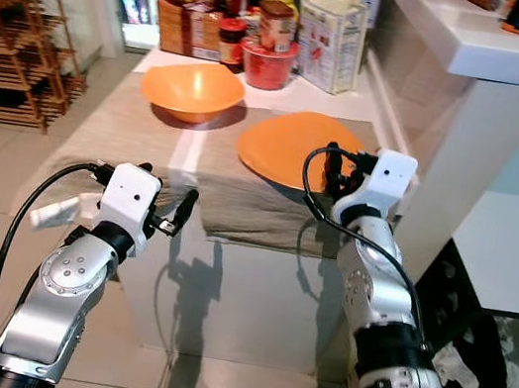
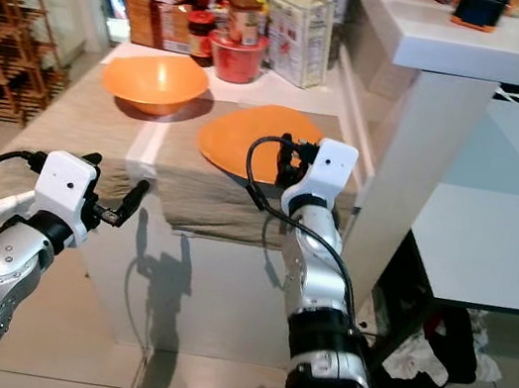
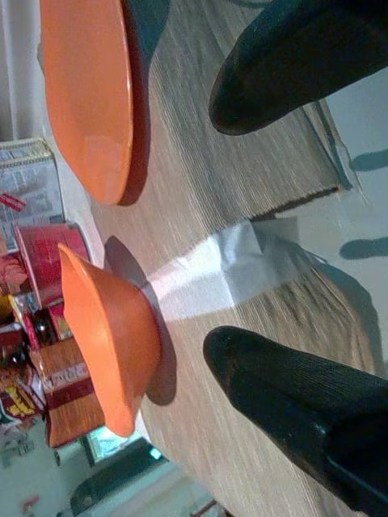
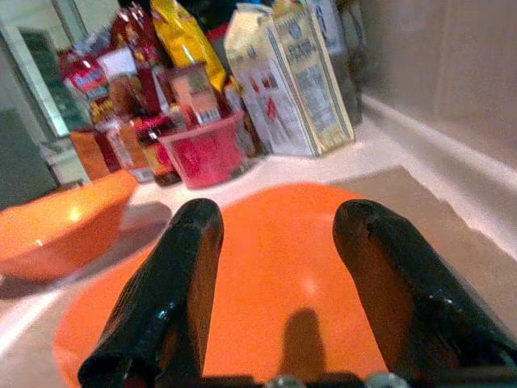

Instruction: Setting the table

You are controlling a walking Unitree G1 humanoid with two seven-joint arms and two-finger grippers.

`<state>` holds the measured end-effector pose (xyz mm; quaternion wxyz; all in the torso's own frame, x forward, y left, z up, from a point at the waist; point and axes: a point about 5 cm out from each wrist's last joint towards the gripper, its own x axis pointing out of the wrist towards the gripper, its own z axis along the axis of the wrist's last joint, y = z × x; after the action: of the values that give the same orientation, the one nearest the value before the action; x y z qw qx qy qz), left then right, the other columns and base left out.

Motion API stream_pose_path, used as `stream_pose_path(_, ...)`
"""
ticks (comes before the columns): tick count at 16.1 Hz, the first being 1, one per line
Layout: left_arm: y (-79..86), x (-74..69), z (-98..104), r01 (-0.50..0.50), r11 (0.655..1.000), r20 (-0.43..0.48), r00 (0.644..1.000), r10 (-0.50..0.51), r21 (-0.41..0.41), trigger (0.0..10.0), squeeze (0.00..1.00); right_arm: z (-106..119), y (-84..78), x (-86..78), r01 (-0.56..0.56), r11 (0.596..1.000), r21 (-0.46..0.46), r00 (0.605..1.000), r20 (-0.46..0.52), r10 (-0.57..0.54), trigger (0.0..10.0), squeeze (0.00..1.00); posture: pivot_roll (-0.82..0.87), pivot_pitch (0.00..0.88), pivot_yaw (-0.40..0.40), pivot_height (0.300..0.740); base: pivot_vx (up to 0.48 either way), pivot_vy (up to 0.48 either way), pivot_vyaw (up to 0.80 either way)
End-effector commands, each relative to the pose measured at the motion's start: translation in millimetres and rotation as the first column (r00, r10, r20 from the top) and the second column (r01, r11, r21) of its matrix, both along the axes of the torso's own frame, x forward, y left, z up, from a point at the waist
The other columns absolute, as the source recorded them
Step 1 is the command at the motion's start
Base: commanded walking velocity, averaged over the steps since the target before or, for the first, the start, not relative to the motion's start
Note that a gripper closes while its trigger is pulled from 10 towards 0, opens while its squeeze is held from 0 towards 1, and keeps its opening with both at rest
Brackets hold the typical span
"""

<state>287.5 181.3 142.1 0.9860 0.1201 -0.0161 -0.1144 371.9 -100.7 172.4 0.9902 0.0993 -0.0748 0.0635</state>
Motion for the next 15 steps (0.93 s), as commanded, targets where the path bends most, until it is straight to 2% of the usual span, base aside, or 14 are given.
stream_pose_path(1,0.3,0.1,7.2,0.004,1.000,0.020,1.000,-0.004,0.007,10.0,0.00,6.5,-4.6,2.4,0.027,1.000,0.013,0.999,0.024,-0.027,10.0,0.00,0.02,0.000,0.062,0.740,0.000,0.000,0.00)
stream_pose_path(2,0.5,1.0,8.9,0.002,1.000,0.025,1.000,-0.002,0.011,10.0,0.00,9.5,-8.8,2.5,0.051,0.999,-0.004,0.998,0.048,-0.051,10.0,0.00,0.02,0.000,0.062,0.740,0.000,0.000,0.00)
stream_pose_path(4,0.5,3.4,10.9,0.000,1.000,0.031,1.000,0.000,0.017,10.0,0.00,24.1,-20.0,-2.0,0.163,0.971,-0.174,0.973,0.191,-0.129,10.0,0.00,0.02,0.000,0.061,0.740,0.000,0.000,0.00)
stream_pose_path(5,-0.6,4.8,9.7,0.004,1.000,0.027,1.000,-0.004,0.023,10.0,0.00,29.2,-24.6,-8.3,0.202,0.954,-0.223,0.959,0.242,-0.147,10.0,0.00,0.01,0.000,0.062,0.740,0.000,0.000,0.00)
stream_pose_path(7,1.7,13.5,1.9,0.005,1.000,-0.001,1.000,-0.005,0.031,10.0,0.00,14.8,-27.2,-28.3,0.152,0.949,-0.278,0.971,0.219,-0.092,10.0,0.00,-0.02,0.000,0.061,0.740,0.000,0.000,0.00)
stream_pose_path(9,1.3,31.1,3.5,0.028,0.996,-0.007,1.000,-0.028,0.080,10.0,0.00,1.1,-33.3,-47.0,0.133,0.947,-0.291,0.980,0.180,-0.083,10.0,0.00,-0.08,0.000,0.071,0.740,0.000,0.000,0.00)
stream_pose_path(10,2.2,42.9,14.9,0.036,0.994,0.017,0.999,-0.038,0.106,10.0,0.00,2.5,-35.6,-61.9,0.138,0.941,-0.310,0.976,0.204,-0.076,10.0,0.00,-0.10,0.000,0.081,0.740,0.000,0.000,0.00)
stream_pose_path(11,1.4,55.2,27.8,0.062,0.993,0.033,0.997,-0.065,0.099,10.0,0.00,8.3,-38.2,-81.2,0.148,0.938,-0.314,0.968,0.238,-0.073,10.0,0.00,-0.13,0.000,0.087,0.740,0.000,0.000,0.00)
stream_pose_path(12,-1.0,63.1,34.0,0.081,0.993,0.035,0.996,-0.085,0.091,10.0,0.00,10.9,-40.3,-92.6,0.160,0.932,-0.325,0.963,0.260,-0.075,10.0,0.00,-0.15,0.000,0.095,0.740,0.000,0.000,0.00)
stream_pose_path(13,-2.3,67.1,36.2,0.089,0.992,0.036,0.995,-0.092,0.091,10.0,0.00,11.8,-41.1,-98.1,0.164,0.928,-0.334,0.961,0.266,-0.075,10.0,0.00,-0.16,0.000,0.097,0.740,0.000,0.000,0.00)
stream_pose_path(14,-11.6,80.6,46.5,0.129,0.986,0.049,0.990,-0.135,0.107,10.0,0.00,7.1,-44.8,-109.6,0.172,0.916,-0.361,0.965,0.250,-0.082,10.0,0.00,-0.19,0.000,0.116,0.740,0.000,0.000,0.00)
stream_pose_path(15,-15.6,84.9,50.5,0.148,0.983,0.052,0.987,-0.154,0.104,10.0,0.00,4.4,-46.3,-111.2,0.173,0.917,-0.359,0.968,0.234,-0.091,10.0,0.00,-0.19,0.000,0.116,0.740,0.000,0.000,0.00)
